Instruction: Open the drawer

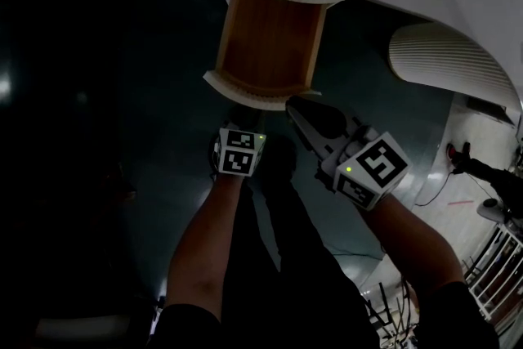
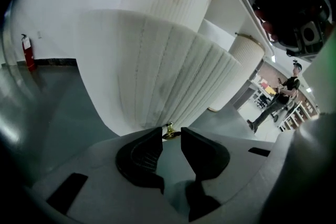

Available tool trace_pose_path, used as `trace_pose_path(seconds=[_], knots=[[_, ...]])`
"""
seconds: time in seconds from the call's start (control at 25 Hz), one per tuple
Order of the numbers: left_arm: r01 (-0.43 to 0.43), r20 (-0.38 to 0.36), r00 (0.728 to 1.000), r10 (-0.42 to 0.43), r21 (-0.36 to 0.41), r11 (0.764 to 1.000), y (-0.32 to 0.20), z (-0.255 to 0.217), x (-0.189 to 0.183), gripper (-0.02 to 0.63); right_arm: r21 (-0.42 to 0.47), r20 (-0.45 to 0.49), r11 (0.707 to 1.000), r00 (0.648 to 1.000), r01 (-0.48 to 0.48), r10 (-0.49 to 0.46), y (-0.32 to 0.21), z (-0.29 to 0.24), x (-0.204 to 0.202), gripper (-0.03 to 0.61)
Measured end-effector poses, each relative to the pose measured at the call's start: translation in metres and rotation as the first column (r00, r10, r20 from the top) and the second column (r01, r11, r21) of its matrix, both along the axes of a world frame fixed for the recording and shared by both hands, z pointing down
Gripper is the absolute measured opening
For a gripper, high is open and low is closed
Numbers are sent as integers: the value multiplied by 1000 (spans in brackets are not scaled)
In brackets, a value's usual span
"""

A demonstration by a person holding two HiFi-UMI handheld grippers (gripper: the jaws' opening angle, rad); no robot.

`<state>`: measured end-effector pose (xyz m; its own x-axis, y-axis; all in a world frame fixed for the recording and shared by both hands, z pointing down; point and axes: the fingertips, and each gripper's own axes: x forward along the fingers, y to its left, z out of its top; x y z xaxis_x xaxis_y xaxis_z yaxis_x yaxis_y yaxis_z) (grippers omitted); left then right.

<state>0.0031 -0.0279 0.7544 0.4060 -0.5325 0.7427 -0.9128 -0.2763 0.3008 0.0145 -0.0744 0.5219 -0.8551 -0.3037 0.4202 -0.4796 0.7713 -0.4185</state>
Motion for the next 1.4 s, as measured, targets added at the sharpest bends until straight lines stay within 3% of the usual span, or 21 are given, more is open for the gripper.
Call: trace_pose_path(seconds=[0.24, 0.36, 0.44, 0.68, 0.88, 1.12, 1.24, 1.4], knots=[[-12, -5, 1000, 12, 8, 1000, 8, -27, -11, 115, 4, 2, 1000, 1000, 10, -10, 9, -18, -9, 18], [25, -28, 999, -25, 2, 1000, 10, -59, -17, 114, 10, -1, 1000, 1000, -12, 12, 14, -41, -3, 18], [52, -50, 997, -51, 7, 999, 11, -87, -21, 98, 4, 14, 1000, 1000, -28, 28, 20, -61, 1, 18], [18, -82, 997, -9, 112, 994, 13, -183, -17, 69, -5, -31, 997, 996, 81, -81, 61, -108, 10, 18], [3, -84, 996, 8, 127, 992, 34, -248, -5, 29, -17, -13, 998, 998, 54, -54, 74, -156, 19, 18], [79, -162, 985, -59, 115, 990, 55, -332, -7, 18, 15, 28, 999, 999, 41, -41, 78, -225, 26, 18], [92, -167, 984, -67, 147, 985, 61, -382, -11, 14, 33, 41, 999, 999, 6, -8, 76, -259, 36, 18], [57, -178, 984, -17, 220, 974, 66, -452, -13, 14, 65, 78, 997, 996, -37, 31, 70, -311, 44, 18]])
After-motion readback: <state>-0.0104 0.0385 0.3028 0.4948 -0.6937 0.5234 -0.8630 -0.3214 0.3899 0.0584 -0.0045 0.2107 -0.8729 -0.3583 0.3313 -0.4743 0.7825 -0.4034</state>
